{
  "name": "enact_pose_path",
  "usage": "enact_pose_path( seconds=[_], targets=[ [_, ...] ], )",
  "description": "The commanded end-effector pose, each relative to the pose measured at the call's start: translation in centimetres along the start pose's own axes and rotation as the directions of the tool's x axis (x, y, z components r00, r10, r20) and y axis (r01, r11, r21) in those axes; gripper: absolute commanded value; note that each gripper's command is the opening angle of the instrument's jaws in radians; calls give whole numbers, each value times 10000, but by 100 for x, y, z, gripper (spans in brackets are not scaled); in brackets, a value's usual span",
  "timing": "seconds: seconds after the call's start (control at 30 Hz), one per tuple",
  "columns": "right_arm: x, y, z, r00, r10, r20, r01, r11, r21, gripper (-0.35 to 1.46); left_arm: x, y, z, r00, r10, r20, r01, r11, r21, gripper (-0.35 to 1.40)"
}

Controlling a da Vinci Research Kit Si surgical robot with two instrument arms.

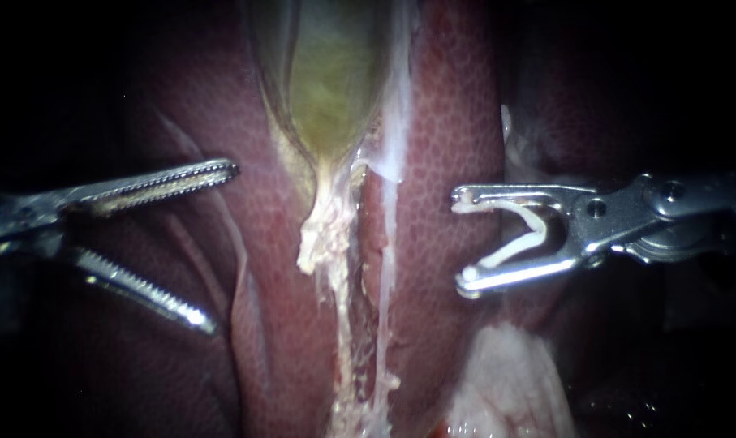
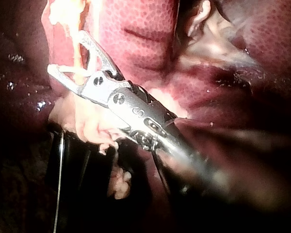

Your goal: Grabbing gallbladder

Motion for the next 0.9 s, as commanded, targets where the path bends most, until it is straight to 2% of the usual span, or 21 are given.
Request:
enact_pose_path(
  seconds=[0.03, 0.17, 0.47, 0.73, 0.9],
  targets=[
    [0, 0, 0, 10000, 1, 2, -1, 10000, -2, 60, 0, 0, 0, 10000, -1, 4, 1, 10000, 0, 101],
    [0, 0, 0, 10000, 2, 2, -2, 10000, -5, 60, 0, 0, 4, 10000, 63, -28, -63, 9999, -135, 101],
    [0, 0, 0, 10000, 2, 2, -2, 10000, -5, 60, 16, 1, 24, 9958, -919, 4, 918, 9946, -477, 89],
    [0, 0, 0, 10000, 3, 1, -3, 10000, -6, 60, 44, 0, 53, 9771, -2125, -111, 2113, 9751, -671, 72],
    [0, 1, 1, 10000, 4, 1, -4, 10000, -8, 60, 62, 0, 69, 9663, -2564, -235, 2535, 9633, -879, 62]
  ],
)
